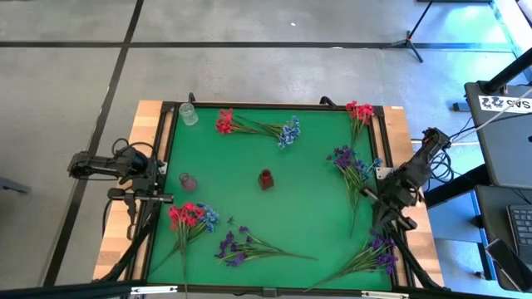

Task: Sort flowers into vase by color
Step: Put the top right violet flowers into the red vase

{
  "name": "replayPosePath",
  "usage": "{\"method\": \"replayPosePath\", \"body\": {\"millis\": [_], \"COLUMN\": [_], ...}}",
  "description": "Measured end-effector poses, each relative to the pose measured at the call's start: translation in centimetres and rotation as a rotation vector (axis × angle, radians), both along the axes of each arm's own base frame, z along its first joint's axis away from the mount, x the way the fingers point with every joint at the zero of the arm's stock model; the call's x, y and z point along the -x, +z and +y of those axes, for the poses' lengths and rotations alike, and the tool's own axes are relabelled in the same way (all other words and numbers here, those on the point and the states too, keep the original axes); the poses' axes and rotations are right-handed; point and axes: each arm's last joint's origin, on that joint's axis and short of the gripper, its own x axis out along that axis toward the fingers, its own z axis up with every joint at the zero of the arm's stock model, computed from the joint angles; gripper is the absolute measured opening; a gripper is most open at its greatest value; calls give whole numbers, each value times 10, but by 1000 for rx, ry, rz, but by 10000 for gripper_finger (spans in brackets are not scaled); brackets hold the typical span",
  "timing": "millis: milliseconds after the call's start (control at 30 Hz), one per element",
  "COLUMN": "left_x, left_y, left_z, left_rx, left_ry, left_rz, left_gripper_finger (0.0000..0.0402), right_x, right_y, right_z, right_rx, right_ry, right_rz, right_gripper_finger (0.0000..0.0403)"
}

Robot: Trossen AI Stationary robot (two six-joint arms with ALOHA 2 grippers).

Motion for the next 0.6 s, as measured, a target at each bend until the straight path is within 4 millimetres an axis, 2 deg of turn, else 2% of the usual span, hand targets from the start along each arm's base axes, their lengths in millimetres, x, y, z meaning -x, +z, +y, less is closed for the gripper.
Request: {"method": "replayPosePath", "body": {"millis": [100, 167, 267, 333, 433, 500, 533, 600], "left_x": [0, 0, 0, 0, 0, 0, 0, 0], "left_y": [0, 0, 0, 0, 0, 0, 0, 0], "left_z": [0, 0, 0, 0, 0, 0, 0, 0], "left_rx": [0, 0, 0, 0, 0, 0, 0, 0], "left_ry": [0, 0, 0, 0, 0, 0, 0, 0], "left_rz": [0, 0, 0, 0, 0, 0, 0, 0], "left_gripper_finger": [124, 124, 124, 124, 124, 124, 124, 124], "right_x": [-3, -6, -10, -9, -4, 0, 1, 3], "right_y": [4, 5, 3, 6, 18, 23, 26, 30], "right_z": [-4, -9, -18, -24, -35, -41, -43, -46], "right_rx": [-81, -178, -385, -620, -1032, -1281, -1369, -1424], "right_ry": [-160, -327, -626, -756, -871, -874, -851, -833], "right_rz": [19, 93, 223, 277, 275, 275, 273, 248], "right_gripper_finger": [5, 5, 5, 5, 5, 5, 5, 5]}}
